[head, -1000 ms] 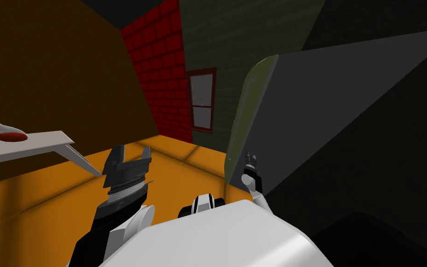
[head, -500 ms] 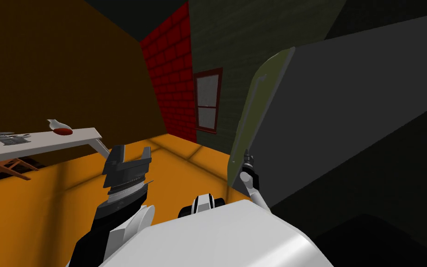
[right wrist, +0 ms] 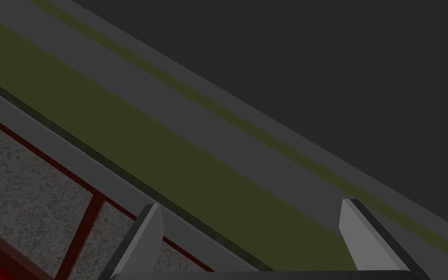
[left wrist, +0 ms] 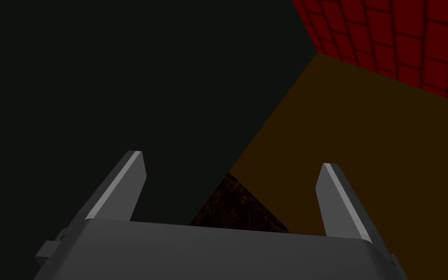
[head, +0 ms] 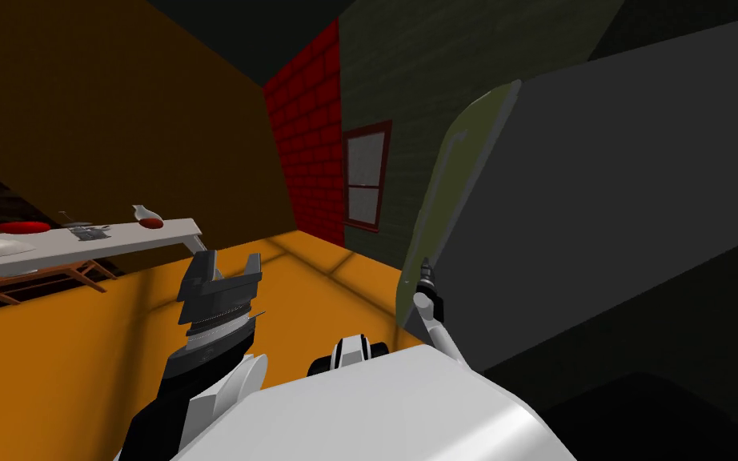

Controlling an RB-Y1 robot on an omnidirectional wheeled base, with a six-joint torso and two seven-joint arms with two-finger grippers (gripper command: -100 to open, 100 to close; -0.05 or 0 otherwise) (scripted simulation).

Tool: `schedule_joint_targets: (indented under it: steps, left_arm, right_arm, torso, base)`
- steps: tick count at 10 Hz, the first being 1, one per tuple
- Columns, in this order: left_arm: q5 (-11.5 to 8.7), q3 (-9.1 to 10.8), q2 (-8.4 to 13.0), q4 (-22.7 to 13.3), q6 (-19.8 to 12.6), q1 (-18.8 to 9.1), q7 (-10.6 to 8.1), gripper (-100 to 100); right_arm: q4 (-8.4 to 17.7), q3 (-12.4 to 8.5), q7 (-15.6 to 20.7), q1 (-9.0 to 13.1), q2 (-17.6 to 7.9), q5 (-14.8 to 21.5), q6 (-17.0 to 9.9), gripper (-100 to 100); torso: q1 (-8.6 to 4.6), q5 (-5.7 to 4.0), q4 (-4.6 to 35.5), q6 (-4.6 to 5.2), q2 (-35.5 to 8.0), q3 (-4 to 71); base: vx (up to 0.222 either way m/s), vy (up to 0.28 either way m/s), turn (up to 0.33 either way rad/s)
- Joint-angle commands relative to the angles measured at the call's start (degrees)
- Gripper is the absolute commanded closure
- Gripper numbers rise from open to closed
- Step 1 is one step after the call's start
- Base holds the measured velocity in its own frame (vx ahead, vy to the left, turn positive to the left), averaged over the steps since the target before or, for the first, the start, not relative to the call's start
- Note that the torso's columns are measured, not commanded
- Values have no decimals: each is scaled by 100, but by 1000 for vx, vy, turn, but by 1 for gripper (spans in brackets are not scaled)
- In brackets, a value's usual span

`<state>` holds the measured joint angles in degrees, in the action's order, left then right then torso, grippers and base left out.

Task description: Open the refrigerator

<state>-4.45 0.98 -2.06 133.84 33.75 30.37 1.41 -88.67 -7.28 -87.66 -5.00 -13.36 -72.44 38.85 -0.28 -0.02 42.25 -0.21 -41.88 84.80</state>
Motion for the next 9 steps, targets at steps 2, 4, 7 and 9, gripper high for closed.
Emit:
schedule_joint_targets:
  steps: [2, 4, 7, 9]
  left_arm:
    - [0, 0, 0, 0, 0, 0, 0, 0]
    - [0, 0, 0, 0, 0, 0, 0, 0]
    - [0, 1, 0, 0, 0, 1, 0, 0]
    - [0, 1, 0, 0, 0, 1, 0, 0]
  right_arm:
    - [276, 48, -566, 320, -184, -435, 16, -100]
    - [373, 68, -761, 437, -287, -599, 24, -100]
    - [437, 81, -890, 517, -378, -708, 29, -100]
    - [445, 169, -759, 569, -255, -742, -130, -100]
  torso:
    - [-44, 2, -2, -6, 52, 32]
    - [-92, 5, 3, 9, 75, 46]
    - [-139, 9, 11, 39, 87, 52]
    - [-114, -19, -12, 43, 61, 36]
  base:
    - [-6, -2, 168]
    - [-7, -5, 137]
    - [2, -5, 69]
    - [-17, 38, -3]
